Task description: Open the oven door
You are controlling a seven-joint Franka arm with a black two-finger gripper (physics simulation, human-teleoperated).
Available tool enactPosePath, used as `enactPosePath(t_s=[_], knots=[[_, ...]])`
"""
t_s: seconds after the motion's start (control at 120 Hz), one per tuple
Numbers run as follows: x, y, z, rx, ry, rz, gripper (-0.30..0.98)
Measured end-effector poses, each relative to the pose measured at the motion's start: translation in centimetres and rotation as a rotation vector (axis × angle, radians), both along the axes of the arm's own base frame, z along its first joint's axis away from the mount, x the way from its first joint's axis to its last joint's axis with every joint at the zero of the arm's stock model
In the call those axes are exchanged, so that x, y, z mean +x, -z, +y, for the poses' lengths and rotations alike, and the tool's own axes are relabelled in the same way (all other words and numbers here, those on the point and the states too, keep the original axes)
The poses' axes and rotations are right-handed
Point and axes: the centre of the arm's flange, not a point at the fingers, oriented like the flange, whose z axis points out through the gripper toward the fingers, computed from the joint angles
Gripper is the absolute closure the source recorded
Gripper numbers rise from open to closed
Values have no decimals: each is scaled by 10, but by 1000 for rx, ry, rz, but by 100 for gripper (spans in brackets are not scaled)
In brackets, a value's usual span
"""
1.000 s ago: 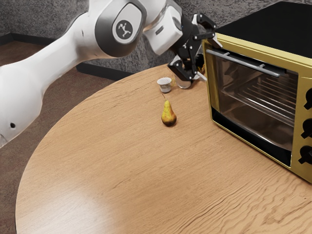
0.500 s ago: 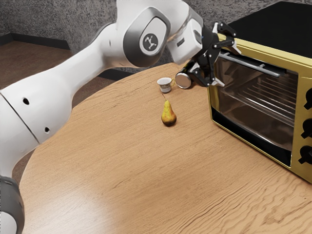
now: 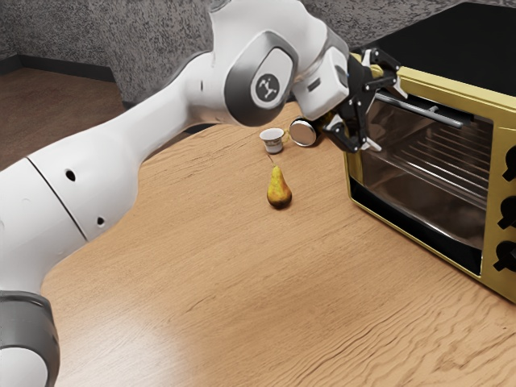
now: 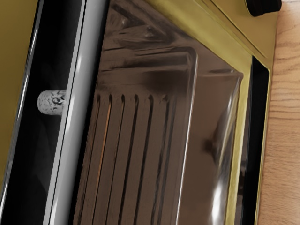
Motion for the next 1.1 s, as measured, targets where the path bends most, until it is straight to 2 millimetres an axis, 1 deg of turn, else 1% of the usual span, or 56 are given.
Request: enactPosePath(t_s=[0.217,0.383,0.433,0.467,0.5,0.558,0.592,0.6,0.608,0.617,0.633,0.65,0.658,0.667,0.675,0.683,0.692,0.708,0.717,0.725,0.733,0.742,0.75,0.758,0.767,0.783,0.792,0.8,0.808,0.817,0.833,0.858,0.883,0.908,0.917,0.933,0.967,0.983,1.0,1.033,1.058,1.075,1.1], knots=[[2,7,-3,-2,1,12,0],[-1,7,-5,3,7,40,0],[-5,2,-6,12,10,44,3],[-11,-4,-8,20,15,42,4],[-18,-6,-12,35,21,52,4],[-45,0,-26,87,39,91,0],[-60,11,-27,116,38,121,-8],[-64,14,-26,123,37,129,-11],[-69,18,-26,132,35,137,-19],[-74,21,-25,139,33,144,-20],[-87,28,-23,158,28,160,-19],[-112,34,-18,184,15,176,-14],[-133,35,-13,205,3,181,-1],[-153,36,-8,223,-10,183,8],[-177,34,-2,243,-28,178,11],[-202,32,2,261,-44,170,11],[-230,32,-3,281,-42,162,10],[-291,23,-36,321,8,113,9],[-323,15,-52,339,37,78,9],[-357,-1,-70,352,68,24,8],[-392,-24,-84,359,93,-45,8],[-427,-58,-94,351,110,-130,7],[-460,-85,-101,342,125,-203,7],[-487,-117,-104,324,128,-272,6],[-509,-148,-105,306,125,-332,6],[-535,-218,-99,276,72,-437,5],[-536,-255,-96,266,30,-475,5],[-536,-284,-92,257,-8,-504,5],[-531,-309,-88,248,-44,-521,5],[-525,-328,-83,240,-76,-532,5],[-505,-354,-69,218,-133,-523,4],[-474,-373,-35,176,-218,-483,4],[-454,-381,-3,141,-297,-441,3],[-445,-385,23,112,-367,-401,3],[-445,-386,32,104,-394,-389,3],[-447,-388,55,85,-463,-364,2],[-441,-384,94,44,-577,-295,2],[-429,-377,112,22,-623,-246,2],[-406,-364,129,1,-658,-183,2],[-353,-327,156,-35,-711,-39,1],[-311,-291,171,-53,-746,82,1],[-288,-266,180,-62,-770,158,1],[-260,-231,190,-71,-810,263,1]])
